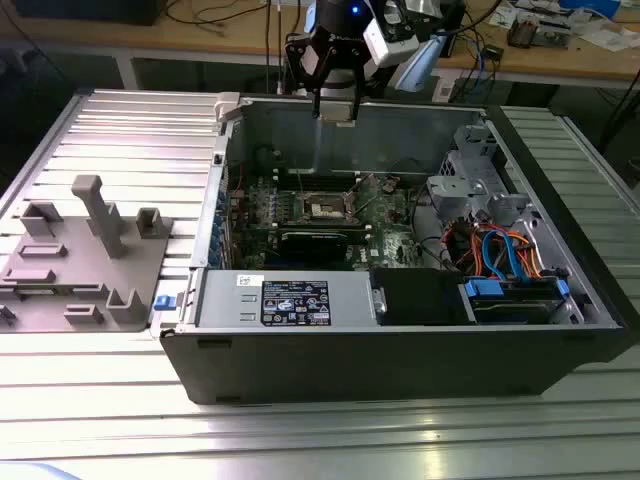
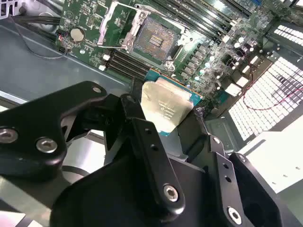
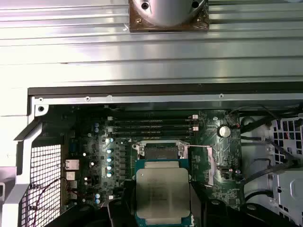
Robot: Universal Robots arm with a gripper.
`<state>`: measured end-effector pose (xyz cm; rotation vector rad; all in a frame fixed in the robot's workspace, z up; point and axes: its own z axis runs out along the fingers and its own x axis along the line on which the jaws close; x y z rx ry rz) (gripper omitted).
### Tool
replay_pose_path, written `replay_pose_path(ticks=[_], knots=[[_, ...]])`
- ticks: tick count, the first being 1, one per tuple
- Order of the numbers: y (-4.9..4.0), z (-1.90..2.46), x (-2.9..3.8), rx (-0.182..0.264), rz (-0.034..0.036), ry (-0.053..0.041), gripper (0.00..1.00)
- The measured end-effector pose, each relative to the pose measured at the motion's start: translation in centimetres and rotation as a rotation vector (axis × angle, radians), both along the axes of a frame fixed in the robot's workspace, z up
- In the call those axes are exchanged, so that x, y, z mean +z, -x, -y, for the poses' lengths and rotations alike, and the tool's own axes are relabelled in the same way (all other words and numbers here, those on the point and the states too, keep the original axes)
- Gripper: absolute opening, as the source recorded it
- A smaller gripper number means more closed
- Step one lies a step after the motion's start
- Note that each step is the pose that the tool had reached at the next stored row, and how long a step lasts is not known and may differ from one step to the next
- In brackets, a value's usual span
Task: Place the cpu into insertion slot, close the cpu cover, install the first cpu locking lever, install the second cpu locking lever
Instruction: 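Place the cpu into insertion slot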
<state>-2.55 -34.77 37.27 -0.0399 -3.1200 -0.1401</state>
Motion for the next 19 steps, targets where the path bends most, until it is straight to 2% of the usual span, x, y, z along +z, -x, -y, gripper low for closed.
replay_pose_path(ticks=[19], knots=[[0.00, 0.00, -0.63, 0.000, 0.0001, 0.0005, 0.54]])
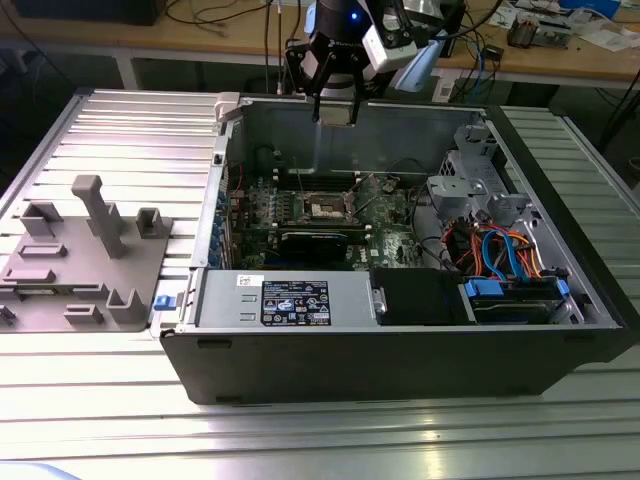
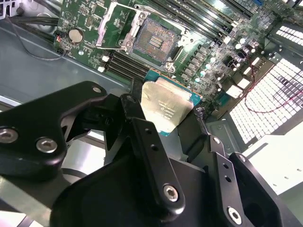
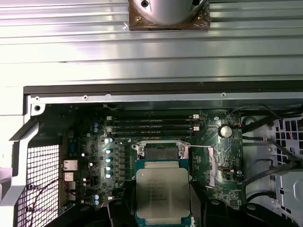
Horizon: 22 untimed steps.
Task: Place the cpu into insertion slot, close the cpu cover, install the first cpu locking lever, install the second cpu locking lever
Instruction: 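Place the cpu into insertion slot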
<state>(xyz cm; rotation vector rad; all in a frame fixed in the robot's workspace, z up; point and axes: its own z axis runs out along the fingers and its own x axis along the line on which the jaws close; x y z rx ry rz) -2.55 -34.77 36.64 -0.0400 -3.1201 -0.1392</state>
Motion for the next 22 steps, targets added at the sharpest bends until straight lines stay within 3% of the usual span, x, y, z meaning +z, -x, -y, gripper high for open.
replay_pose_path(ticks=[22], knots=[[0.00, 0.00, -0.69, 0.000, -0.0001, 0.0001, 0.54]])
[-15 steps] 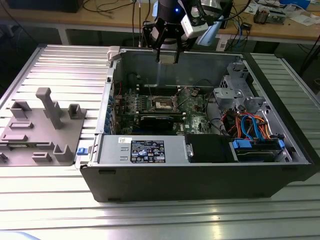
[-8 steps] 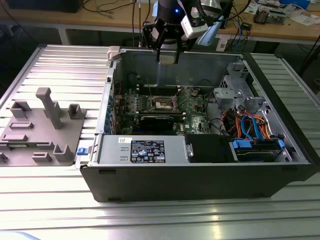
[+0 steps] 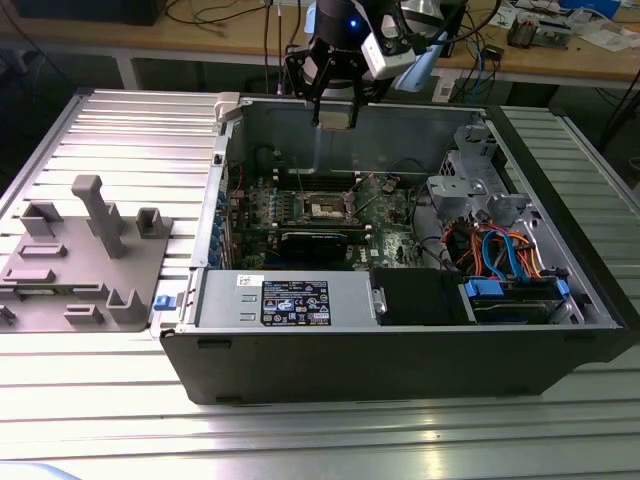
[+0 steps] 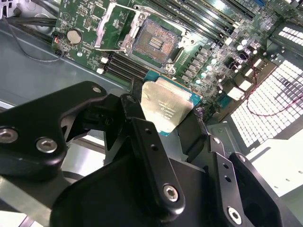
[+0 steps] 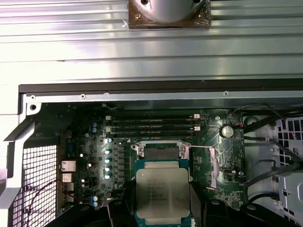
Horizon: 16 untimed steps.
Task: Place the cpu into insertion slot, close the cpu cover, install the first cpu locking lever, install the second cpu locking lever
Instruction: 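Place the cpu into insertion slot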
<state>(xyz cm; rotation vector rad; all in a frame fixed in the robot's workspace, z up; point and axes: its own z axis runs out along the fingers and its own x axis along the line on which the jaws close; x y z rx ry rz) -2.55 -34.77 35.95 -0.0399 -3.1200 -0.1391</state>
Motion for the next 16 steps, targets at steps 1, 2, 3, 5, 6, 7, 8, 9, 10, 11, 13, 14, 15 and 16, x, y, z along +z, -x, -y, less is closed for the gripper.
replay_pose_path(ticks=[1, 2, 3, 5, 6, 7, 8, 9, 10, 11, 13, 14, 15, 16], knots=[[0.00, 0.00, -0.01, 0.000, 0.0000, 0.0001, 0.54], [0.00, 0.00, -0.03, 0.000, 0.0000, 0.0000, 0.54], [0.00, 0.00, -0.04, 0.000, 0.0000, 0.0001, 0.54], [0.00, 0.00, -0.08, 0.000, 0.0000, 0.0000, 0.54], [0.00, 0.00, -0.10, 0.000, 0.0001, 0.0000, 0.54], [0.00, 0.00, -0.12, 0.000, 0.0000, 0.0000, 0.54], [0.00, 0.00, -0.14, 0.000, 0.0000, 0.0000, 0.54], [0.00, 0.00, -0.18, 0.000, 0.0000, 0.0002, 0.54], [0.00, 0.00, -0.22, 0.000, 0.0000, 0.0002, 0.54], [0.00, 0.00, -0.23, 0.000, 0.0000, 0.0002, 0.54], [0.00, 0.00, -0.27, 0.000, 0.0000, 0.0002, 0.54], [0.00, 0.00, -0.27, 0.000, 0.0000, 0.0002, 0.54], [0.00, 0.00, -0.39, 0.000, 0.0000, 0.0001, 0.54], [0.00, 0.00, -0.60, 0.000, 0.0001, 0.0001, 0.54]])
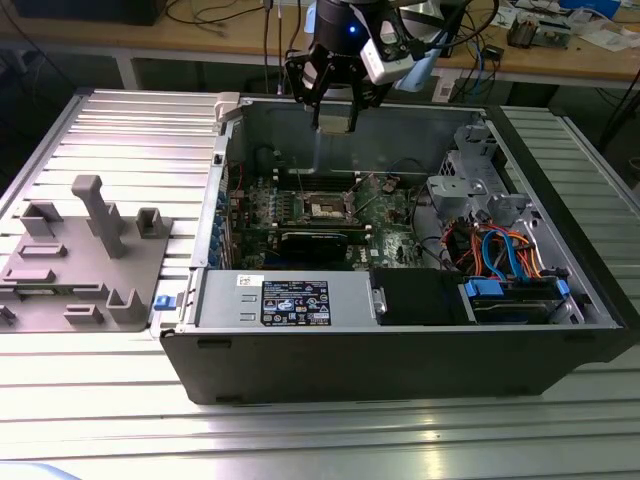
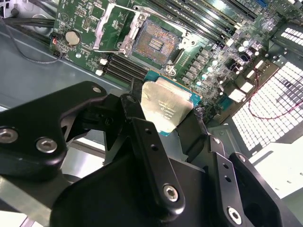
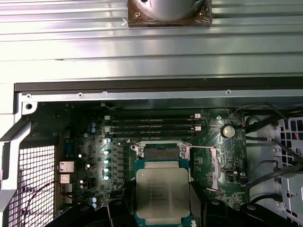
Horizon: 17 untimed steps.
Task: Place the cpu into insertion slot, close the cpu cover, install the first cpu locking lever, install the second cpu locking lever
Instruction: 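Place the cpu into insertion slot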
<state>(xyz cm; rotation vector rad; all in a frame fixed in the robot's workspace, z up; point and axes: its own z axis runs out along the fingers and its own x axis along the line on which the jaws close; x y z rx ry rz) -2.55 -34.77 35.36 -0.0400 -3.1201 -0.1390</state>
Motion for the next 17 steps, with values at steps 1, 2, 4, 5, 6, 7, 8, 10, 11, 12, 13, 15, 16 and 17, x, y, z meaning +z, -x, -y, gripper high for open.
replay_pose_path(ticks=[1, 2, 4, 5, 6, 7, 8, 10, 11, 12, 13, 15, 16, 17], knots=[[0.00, 0.00, -0.01, 0.000, 0.0000, 0.0000, 0.54], [0.00, 0.00, -0.03, 0.000, -0.0001, 0.0000, 0.54], [0.00, 0.00, -0.06, 0.000, -0.0001, 0.0001, 0.54], [0.00, 0.00, -0.08, 0.000, -0.0001, 0.0001, 0.54], [0.00, 0.00, -0.10, 0.000, -0.0001, 0.0000, 0.54], [0.00, 0.00, -0.14, 0.000, -0.0001, 0.0003, 0.54], [0.00, 0.00, -0.17, 0.000, -0.0001, 0.0004, 0.54], [0.00, 0.00, -0.18, 0.000, 0.0000, 0.0004, 0.54], [0.00, 0.00, -0.20, 0.000, 0.0000, 0.0002, 0.54], [0.00, 0.00, -0.22, 0.000, 0.0000, 0.0001, 0.54], [0.00, 0.00, -0.23, 0.000, 0.0000, 0.0003, 0.54], [0.00, 0.00, -0.25, 0.000, -0.0001, 0.0003, 0.54], [0.00, 0.00, -0.27, 0.000, -0.0001, 0.0003, 0.54], [0.00, 0.00, -0.29, 0.000, -0.0001, 0.0003, 0.54]])
